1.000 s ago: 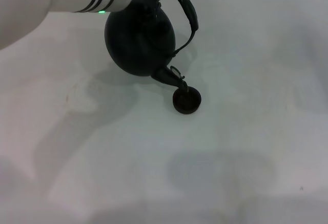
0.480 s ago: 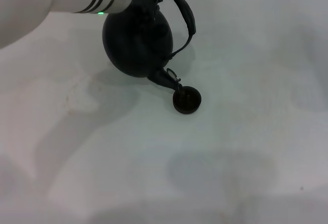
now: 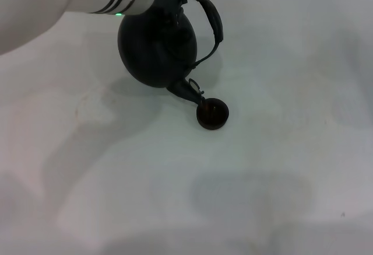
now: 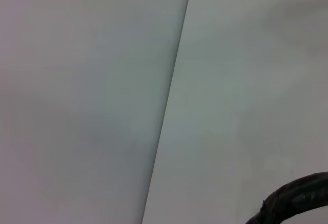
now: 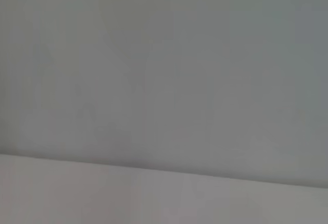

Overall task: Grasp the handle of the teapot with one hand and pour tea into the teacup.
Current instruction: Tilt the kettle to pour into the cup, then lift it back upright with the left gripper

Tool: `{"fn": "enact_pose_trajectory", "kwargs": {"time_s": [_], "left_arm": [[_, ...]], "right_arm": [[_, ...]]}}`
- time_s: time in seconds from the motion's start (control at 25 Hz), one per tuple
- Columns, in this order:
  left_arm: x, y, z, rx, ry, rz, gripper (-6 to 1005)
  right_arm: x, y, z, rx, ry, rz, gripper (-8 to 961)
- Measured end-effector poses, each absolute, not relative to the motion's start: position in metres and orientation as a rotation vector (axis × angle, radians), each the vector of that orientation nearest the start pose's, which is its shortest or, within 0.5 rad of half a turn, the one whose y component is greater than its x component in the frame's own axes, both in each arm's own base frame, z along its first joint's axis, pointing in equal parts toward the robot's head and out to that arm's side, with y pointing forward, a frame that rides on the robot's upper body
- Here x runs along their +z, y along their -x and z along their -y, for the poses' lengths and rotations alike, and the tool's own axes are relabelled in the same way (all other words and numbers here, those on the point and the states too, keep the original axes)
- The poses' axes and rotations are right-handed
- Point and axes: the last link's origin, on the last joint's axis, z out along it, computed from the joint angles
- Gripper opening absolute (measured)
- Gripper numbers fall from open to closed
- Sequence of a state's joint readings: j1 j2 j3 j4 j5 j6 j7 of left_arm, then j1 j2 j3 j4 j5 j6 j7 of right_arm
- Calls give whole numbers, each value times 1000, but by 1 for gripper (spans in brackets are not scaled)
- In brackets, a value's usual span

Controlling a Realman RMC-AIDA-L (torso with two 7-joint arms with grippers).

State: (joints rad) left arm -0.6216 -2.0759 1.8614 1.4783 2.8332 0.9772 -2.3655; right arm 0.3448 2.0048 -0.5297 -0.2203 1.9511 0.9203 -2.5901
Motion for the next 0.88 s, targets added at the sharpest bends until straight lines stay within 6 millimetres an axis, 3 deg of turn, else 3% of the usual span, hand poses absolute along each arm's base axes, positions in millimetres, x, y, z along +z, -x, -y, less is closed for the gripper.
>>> {"fn": "enact_pose_trajectory", "kwargs": {"time_s": [0.88], "left_arm": [[-60, 79, -386, 469, 2436, -356, 109]], "right_arm": [[47, -426, -306, 360, 1660, -757, 847]]}}
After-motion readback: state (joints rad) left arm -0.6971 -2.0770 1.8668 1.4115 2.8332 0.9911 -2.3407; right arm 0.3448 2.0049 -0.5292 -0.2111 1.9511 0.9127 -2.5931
